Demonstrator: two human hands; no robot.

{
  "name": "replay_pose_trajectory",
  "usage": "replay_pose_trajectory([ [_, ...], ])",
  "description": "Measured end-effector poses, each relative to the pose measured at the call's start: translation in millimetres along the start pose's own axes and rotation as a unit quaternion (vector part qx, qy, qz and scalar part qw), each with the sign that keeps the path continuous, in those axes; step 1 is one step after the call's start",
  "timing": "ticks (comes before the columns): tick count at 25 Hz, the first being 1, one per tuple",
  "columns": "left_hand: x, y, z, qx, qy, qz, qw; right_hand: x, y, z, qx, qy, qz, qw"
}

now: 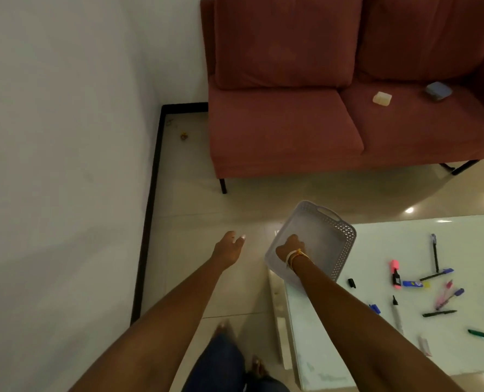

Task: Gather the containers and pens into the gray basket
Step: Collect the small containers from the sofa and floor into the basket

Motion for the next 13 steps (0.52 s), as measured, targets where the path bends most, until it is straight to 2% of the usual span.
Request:
replay_pose_trajectory([
  [4,18,64,28,-0.020,0.012,-0.007,1.000,63,-10,34,0.042,0.021,-0.016,0.999],
  [13,3,199,138,-0.025,0.013,0.009,1.000,211,-4,103,0.067,0.035,0.008,0.997],
])
Point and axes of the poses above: each hand's wrist, its own z-axis towards the middle knuckle, its own y-axis out of the back of the hand, x = y × z, the point moved 6 cm from there along z, towards the middle knuckle, and after that the axes turned 9 degrees about x, right-handed, at the moved point
